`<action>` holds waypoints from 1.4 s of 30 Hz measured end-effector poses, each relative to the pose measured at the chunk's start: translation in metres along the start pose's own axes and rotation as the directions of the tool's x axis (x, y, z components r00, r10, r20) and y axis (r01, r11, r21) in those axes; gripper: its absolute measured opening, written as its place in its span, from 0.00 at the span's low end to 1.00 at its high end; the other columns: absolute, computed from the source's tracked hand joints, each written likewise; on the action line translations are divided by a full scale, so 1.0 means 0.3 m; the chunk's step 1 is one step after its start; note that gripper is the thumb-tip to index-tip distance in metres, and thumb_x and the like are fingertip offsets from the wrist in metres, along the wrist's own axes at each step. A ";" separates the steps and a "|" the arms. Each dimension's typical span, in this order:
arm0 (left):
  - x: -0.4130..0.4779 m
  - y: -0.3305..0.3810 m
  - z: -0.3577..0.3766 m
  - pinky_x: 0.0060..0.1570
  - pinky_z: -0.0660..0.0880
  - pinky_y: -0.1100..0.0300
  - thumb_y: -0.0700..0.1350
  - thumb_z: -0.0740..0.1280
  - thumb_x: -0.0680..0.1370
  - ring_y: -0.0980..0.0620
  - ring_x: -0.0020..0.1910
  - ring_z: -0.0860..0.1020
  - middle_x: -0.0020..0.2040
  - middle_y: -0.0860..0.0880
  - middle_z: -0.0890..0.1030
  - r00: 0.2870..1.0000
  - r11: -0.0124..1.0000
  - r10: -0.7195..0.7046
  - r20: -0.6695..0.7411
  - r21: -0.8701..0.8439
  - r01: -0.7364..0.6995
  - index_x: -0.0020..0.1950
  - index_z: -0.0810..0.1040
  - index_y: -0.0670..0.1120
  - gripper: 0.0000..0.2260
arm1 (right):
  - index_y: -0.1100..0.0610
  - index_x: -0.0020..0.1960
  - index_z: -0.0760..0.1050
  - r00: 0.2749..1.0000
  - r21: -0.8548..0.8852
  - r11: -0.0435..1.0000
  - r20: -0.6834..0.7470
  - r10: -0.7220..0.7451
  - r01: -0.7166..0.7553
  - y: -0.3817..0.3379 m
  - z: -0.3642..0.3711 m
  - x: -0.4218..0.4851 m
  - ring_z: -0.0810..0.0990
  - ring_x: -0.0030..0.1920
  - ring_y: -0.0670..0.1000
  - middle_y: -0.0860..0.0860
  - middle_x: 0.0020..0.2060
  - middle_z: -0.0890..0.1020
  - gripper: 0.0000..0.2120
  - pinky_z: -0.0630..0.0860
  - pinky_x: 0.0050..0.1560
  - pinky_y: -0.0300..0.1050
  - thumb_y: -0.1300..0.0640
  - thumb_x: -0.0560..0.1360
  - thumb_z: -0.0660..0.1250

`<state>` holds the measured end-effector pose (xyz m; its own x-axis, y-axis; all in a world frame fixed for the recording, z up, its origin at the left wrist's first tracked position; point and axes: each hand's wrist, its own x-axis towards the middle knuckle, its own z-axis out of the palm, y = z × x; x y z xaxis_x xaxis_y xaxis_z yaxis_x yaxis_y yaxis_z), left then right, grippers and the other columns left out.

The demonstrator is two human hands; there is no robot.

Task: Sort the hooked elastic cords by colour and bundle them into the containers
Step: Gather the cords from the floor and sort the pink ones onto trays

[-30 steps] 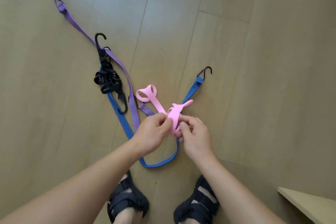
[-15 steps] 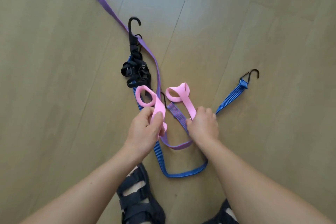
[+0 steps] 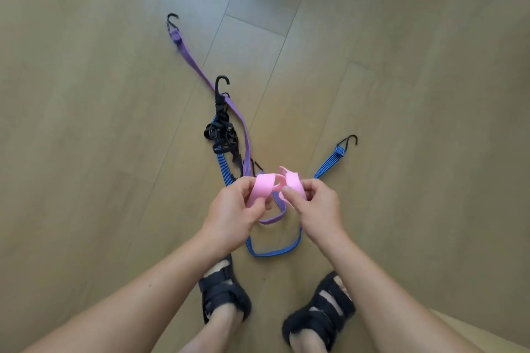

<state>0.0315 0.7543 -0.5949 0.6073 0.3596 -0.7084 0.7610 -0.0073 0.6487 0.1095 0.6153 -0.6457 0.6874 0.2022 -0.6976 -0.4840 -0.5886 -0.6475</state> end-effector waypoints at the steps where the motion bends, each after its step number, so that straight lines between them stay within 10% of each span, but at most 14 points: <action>1: -0.049 0.056 -0.009 0.51 0.80 0.50 0.37 0.66 0.78 0.51 0.44 0.84 0.43 0.49 0.85 1.000 1.000 0.009 -0.008 0.023 -0.009 0.51 0.80 0.49 0.08 | 0.53 0.42 0.80 1.000 0.059 0.998 0.008 -0.020 0.020 -0.053 -0.044 -0.060 0.79 0.39 0.42 0.42 0.39 0.83 0.06 0.78 0.45 0.49 0.52 0.71 0.74; 4: -0.217 0.226 -0.033 0.39 0.74 0.62 0.41 0.67 0.78 0.51 0.37 0.77 0.43 0.45 0.84 0.997 0.994 0.076 -0.022 0.080 -0.074 0.48 0.82 0.47 0.04 | 0.54 0.47 0.80 0.999 0.216 0.976 0.035 -0.040 0.031 -0.226 -0.196 -0.253 0.80 0.40 0.45 0.45 0.38 0.84 0.04 0.82 0.44 0.50 0.61 0.74 0.71; 7: -0.420 0.418 -0.066 0.45 0.76 0.51 0.50 0.67 0.74 0.49 0.41 0.76 0.44 0.41 0.82 0.990 0.989 0.138 0.000 0.046 -0.137 0.47 0.80 0.42 0.12 | 0.55 0.52 0.79 0.993 0.267 0.960 0.058 -0.105 0.086 -0.394 -0.364 -0.473 0.82 0.43 0.45 0.47 0.43 0.85 0.15 0.79 0.44 0.38 0.72 0.71 0.69; 17: -1.095 1.006 -0.171 0.46 0.77 0.51 0.39 0.69 0.78 0.42 0.43 0.81 0.43 0.42 0.84 0.898 0.893 0.438 0.047 0.094 -0.440 0.48 0.83 0.51 0.07 | 0.55 0.48 0.82 0.904 0.263 0.868 -0.040 -0.426 0.421 -0.845 -0.865 -1.188 0.80 0.42 0.53 0.54 0.47 0.85 0.06 0.78 0.50 0.50 0.65 0.74 0.71; 22: -1.357 1.177 -0.141 0.34 0.75 0.64 0.43 0.72 0.76 0.54 0.32 0.78 0.34 0.49 0.82 0.739 0.704 0.672 0.051 0.264 -0.659 0.46 0.85 0.46 0.03 | 0.54 0.51 0.83 0.855 0.227 0.825 -0.138 -0.499 0.518 -0.881 -1.033 -1.461 0.79 0.42 0.65 0.65 0.43 0.82 0.21 0.77 0.50 0.59 0.39 0.69 0.72; 28: -1.536 1.226 -0.074 0.34 0.70 0.64 0.56 0.64 0.75 0.56 0.36 0.74 0.37 0.55 0.79 0.445 0.324 0.874 0.196 0.447 -0.833 0.43 0.85 0.45 0.17 | 0.63 0.47 0.83 0.748 0.179 0.729 -0.233 -0.621 0.661 -0.815 -1.131 -1.759 0.77 0.38 0.41 0.56 0.43 0.77 0.07 0.74 0.40 0.27 0.60 0.72 0.71; 32: -1.602 1.233 -0.039 0.44 0.66 0.71 0.57 0.66 0.75 0.56 0.45 0.70 0.44 0.56 0.73 0.279 0.157 0.932 0.231 0.437 -0.886 0.44 0.85 0.50 0.13 | 0.43 0.44 0.84 0.687 0.041 0.736 -0.396 -0.609 0.676 -0.742 -1.133 -1.891 0.73 0.58 0.43 0.50 0.56 0.73 0.11 0.72 0.52 0.29 0.38 0.69 0.72; 37: -1.670 1.256 -0.027 0.59 0.68 0.63 0.60 0.68 0.73 0.53 0.61 0.72 0.65 0.62 0.71 0.353 0.278 0.832 0.428 0.230 -0.933 0.50 0.80 0.60 0.09 | 0.42 0.49 0.83 0.680 0.090 0.764 -0.530 -0.507 0.639 -0.682 -1.102 -2.030 0.73 0.65 0.40 0.40 0.60 0.79 0.17 0.71 0.63 0.35 0.32 0.68 0.68; 42: -1.754 1.251 0.014 0.44 0.76 0.65 0.59 0.67 0.71 0.59 0.44 0.82 0.45 0.56 0.84 0.315 0.383 0.770 0.555 -0.008 -0.924 0.46 0.83 0.56 0.10 | 0.48 0.49 0.83 0.598 0.153 0.734 -0.699 -0.393 0.662 -0.661 -1.023 -2.162 0.83 0.43 0.42 0.43 0.40 0.86 0.08 0.77 0.47 0.35 0.47 0.72 0.68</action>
<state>-0.0016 0.5583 0.0200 0.9037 -0.4104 0.1222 -0.2713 -0.3279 0.9049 -0.0743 0.3607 0.0291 0.9795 -0.1944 0.0521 0.0170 -0.1780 -0.9839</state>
